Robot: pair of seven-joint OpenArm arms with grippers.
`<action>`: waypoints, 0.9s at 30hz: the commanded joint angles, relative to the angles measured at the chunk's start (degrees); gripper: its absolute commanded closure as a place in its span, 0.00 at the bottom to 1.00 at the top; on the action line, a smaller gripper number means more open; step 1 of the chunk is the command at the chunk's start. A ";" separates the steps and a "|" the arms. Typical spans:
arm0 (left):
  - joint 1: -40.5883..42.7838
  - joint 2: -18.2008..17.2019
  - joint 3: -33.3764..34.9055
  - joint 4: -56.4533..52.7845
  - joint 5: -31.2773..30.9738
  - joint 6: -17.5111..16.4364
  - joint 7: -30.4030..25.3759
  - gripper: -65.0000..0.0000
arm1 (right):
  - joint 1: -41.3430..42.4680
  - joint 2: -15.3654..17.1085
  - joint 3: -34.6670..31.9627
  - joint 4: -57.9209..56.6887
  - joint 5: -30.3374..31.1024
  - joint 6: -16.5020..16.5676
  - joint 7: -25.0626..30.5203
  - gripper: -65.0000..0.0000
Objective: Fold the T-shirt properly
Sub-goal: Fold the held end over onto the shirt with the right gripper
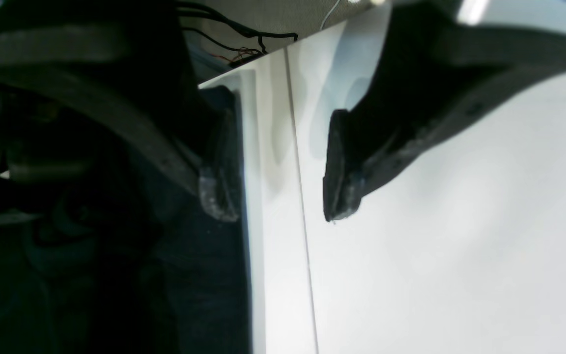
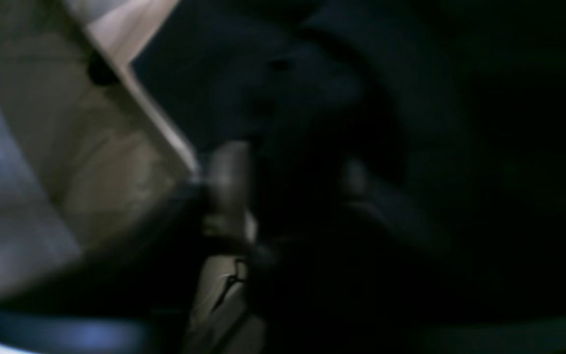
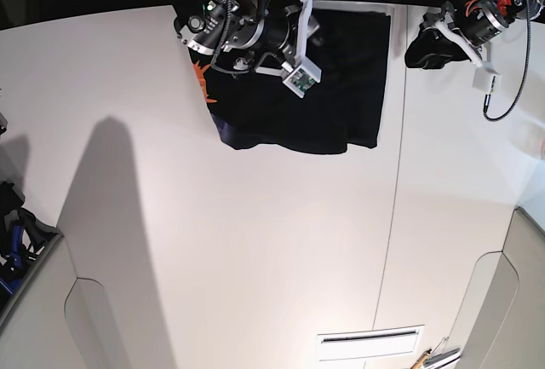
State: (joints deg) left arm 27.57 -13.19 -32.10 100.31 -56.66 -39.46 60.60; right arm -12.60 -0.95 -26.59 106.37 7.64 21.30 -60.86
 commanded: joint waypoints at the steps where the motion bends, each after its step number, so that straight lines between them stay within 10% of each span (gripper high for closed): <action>1: 0.07 -0.66 -0.28 0.74 -1.42 -0.54 -0.76 0.54 | 1.09 -0.61 -0.15 0.81 0.74 -0.50 1.05 1.00; 27: 0.04 -0.66 -0.28 0.76 -1.40 -0.54 -0.37 0.54 | 9.38 -7.67 -0.17 -0.55 9.64 0.07 4.55 1.00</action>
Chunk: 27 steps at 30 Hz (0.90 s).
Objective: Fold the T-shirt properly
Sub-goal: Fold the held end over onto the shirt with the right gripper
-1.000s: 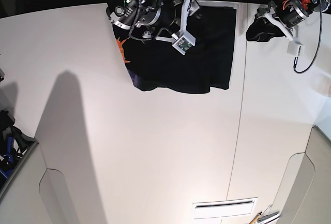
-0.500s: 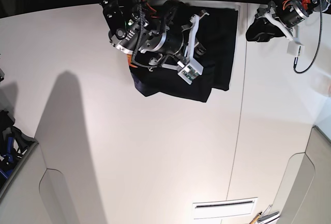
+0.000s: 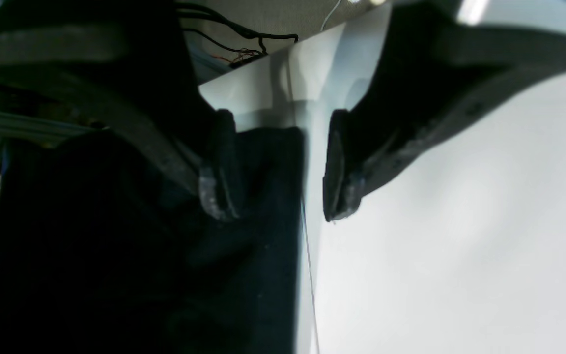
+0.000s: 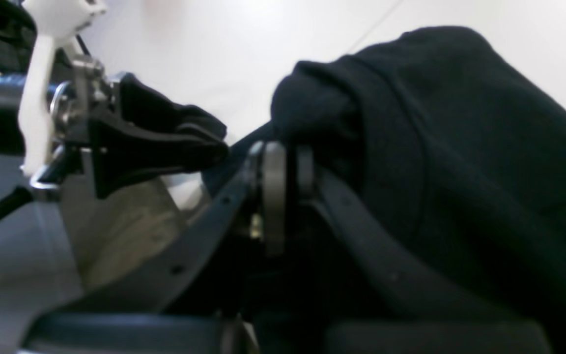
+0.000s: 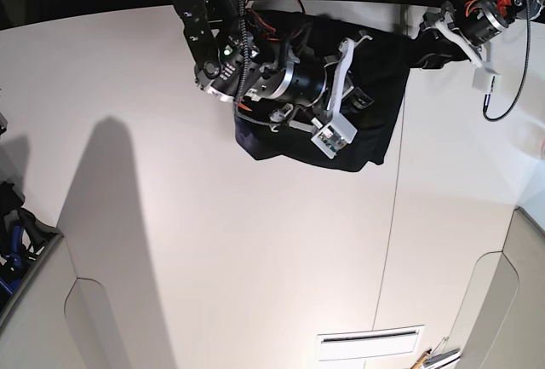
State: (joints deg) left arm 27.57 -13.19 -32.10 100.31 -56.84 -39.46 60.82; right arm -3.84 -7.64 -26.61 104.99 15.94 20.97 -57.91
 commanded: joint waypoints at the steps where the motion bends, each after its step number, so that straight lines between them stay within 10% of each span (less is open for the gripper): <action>1: 0.04 -0.66 -0.28 0.76 -1.22 -0.54 -0.59 0.54 | 0.61 -0.98 -0.15 0.83 1.99 0.42 1.60 1.00; 7: 0.02 -0.70 -0.31 0.79 -2.43 -0.54 -0.61 0.54 | 0.66 -0.98 -0.15 0.85 7.28 3.32 1.60 0.63; 27: -0.11 -3.02 -6.99 10.01 -3.43 -0.54 -4.92 0.54 | 8.87 -0.94 0.04 3.30 5.07 4.81 -1.09 0.63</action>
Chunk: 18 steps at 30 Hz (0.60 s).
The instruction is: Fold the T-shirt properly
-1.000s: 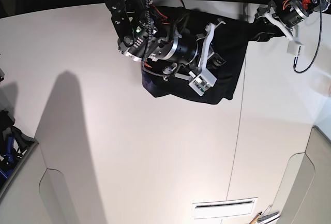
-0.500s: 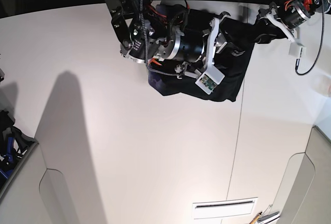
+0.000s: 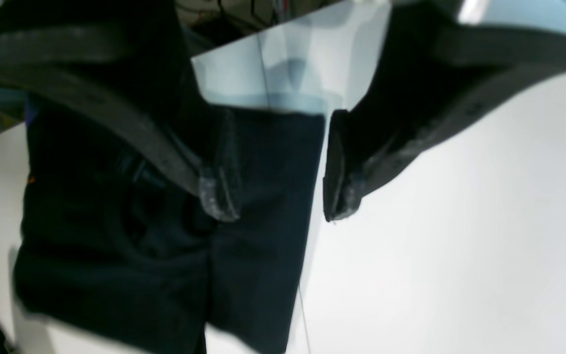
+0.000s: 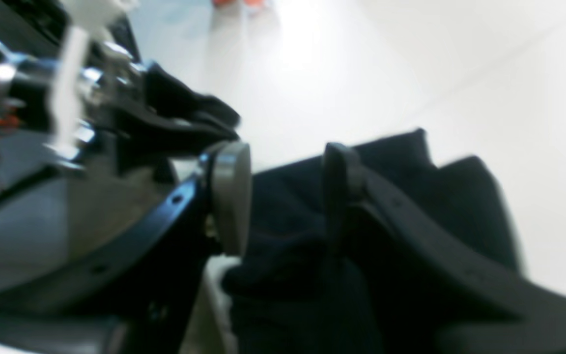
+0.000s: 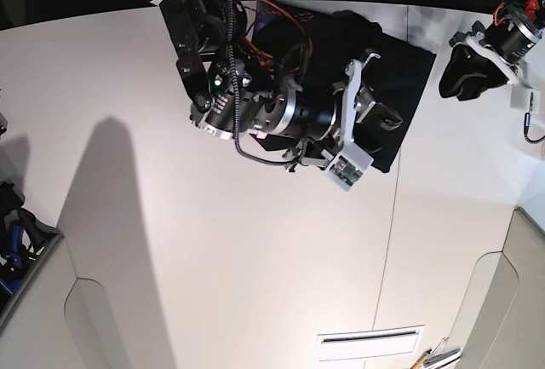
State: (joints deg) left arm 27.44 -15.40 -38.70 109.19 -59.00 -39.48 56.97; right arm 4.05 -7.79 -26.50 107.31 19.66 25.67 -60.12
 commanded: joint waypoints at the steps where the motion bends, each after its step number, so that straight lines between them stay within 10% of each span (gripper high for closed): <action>1: 0.00 -0.81 -0.39 1.44 -1.53 -0.52 -1.73 0.54 | 1.07 -0.81 0.04 1.01 -1.14 -0.35 0.96 0.63; 7: -2.10 -0.79 1.55 5.11 -8.52 -0.52 0.31 0.56 | 1.27 -0.76 5.70 2.51 -7.54 -3.45 -4.20 0.63; 13: -4.81 -0.44 13.05 6.71 -7.91 -0.52 0.31 0.78 | -0.72 0.83 17.51 6.10 -7.17 -4.96 -5.86 1.00; 18: -7.34 0.70 23.82 6.78 -6.51 -0.52 0.28 1.00 | -2.43 2.40 27.85 6.91 -2.08 -4.90 -5.75 1.00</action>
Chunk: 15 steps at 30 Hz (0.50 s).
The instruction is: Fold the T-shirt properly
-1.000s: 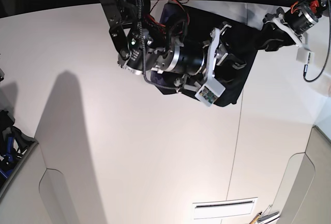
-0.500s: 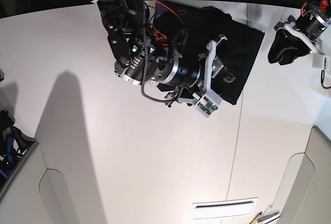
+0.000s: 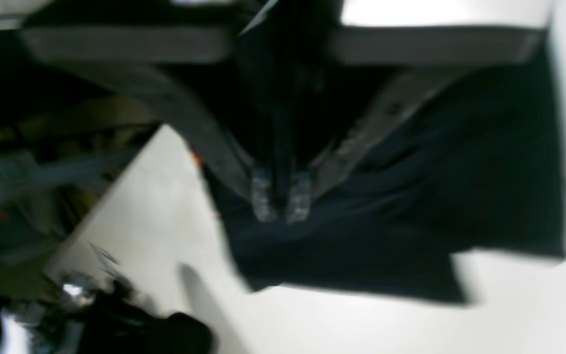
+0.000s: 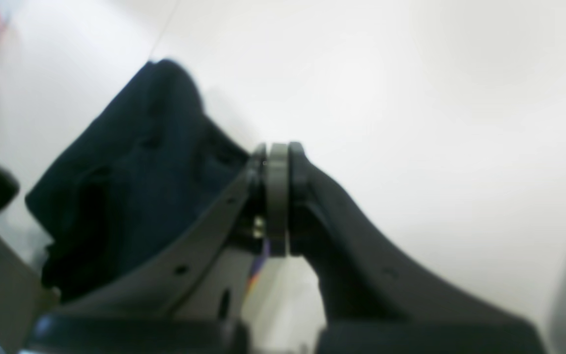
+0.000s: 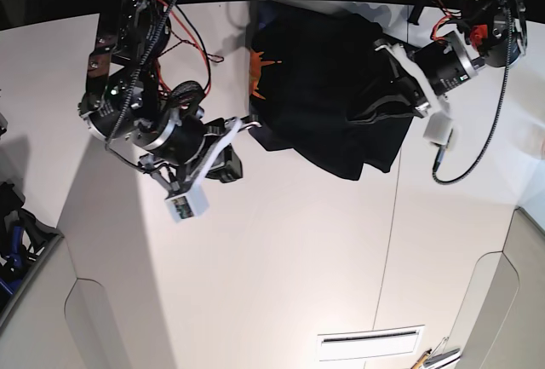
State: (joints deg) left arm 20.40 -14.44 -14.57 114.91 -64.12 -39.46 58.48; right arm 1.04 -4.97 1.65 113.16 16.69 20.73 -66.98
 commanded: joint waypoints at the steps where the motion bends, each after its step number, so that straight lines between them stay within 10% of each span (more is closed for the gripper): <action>1: -0.66 0.37 1.38 1.18 -1.44 -0.54 -1.20 1.00 | -0.02 -0.44 1.55 1.05 1.01 0.04 1.20 1.00; 9: -1.81 4.35 16.50 2.99 1.20 -0.54 -0.13 1.00 | -4.68 -0.42 12.90 1.01 7.61 1.46 1.16 1.00; 15: -3.65 4.61 21.70 1.60 15.78 -0.54 -4.76 1.00 | -5.66 -0.46 14.03 1.01 13.20 3.58 0.50 1.00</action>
State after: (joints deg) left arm 17.23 -9.78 7.29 115.81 -46.81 -39.72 54.59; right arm -5.37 -5.30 15.70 113.25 28.77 23.83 -67.70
